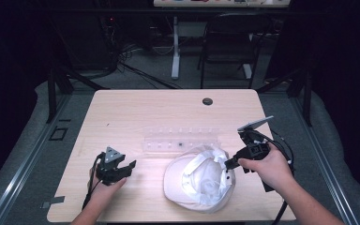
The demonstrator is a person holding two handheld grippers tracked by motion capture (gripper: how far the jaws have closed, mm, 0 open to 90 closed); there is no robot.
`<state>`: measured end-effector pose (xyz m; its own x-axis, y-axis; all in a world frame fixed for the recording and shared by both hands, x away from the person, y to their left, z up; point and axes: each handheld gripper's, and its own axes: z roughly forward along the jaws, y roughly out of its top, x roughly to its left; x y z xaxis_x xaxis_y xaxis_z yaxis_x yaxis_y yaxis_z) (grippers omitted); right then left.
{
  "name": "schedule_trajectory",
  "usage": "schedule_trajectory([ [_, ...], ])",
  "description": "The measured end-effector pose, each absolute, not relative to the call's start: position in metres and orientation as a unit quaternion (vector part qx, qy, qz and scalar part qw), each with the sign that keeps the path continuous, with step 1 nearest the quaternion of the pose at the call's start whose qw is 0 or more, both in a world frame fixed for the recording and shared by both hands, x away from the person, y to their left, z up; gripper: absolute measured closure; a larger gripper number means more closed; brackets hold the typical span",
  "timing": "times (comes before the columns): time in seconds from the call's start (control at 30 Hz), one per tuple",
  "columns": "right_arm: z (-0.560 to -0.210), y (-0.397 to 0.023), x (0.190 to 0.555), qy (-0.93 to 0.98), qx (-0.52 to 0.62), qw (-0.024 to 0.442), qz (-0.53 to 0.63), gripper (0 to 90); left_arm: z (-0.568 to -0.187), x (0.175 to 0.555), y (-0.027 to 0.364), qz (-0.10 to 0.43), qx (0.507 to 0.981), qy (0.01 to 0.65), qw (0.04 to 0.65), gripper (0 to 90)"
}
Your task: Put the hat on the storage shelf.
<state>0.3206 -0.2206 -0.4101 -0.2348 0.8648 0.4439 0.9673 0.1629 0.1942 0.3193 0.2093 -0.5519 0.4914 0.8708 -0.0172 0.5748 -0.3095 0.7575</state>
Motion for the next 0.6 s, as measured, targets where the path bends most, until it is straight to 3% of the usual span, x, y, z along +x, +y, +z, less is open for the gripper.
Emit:
schedule_trajectory([
  [0.2, -0.412, -0.218, 0.321, -0.752, -0.615, 0.097, -0.215, 84.9, -0.552, 0.32, 0.209, 0.204, 0.784, 0.461, 0.363, 46.9],
  [0.37, -0.43, -0.214, 0.321, -0.758, -0.609, 0.112, -0.205, 83.5, -0.552, 0.32, 0.209, 0.203, 0.784, 0.461, 0.363, 46.9],
  [0.6, -0.45, -0.212, 0.322, -0.76, -0.608, 0.122, -0.192, 74.5, -0.553, 0.32, 0.209, 0.203, 0.784, 0.461, 0.363, 46.9],
])
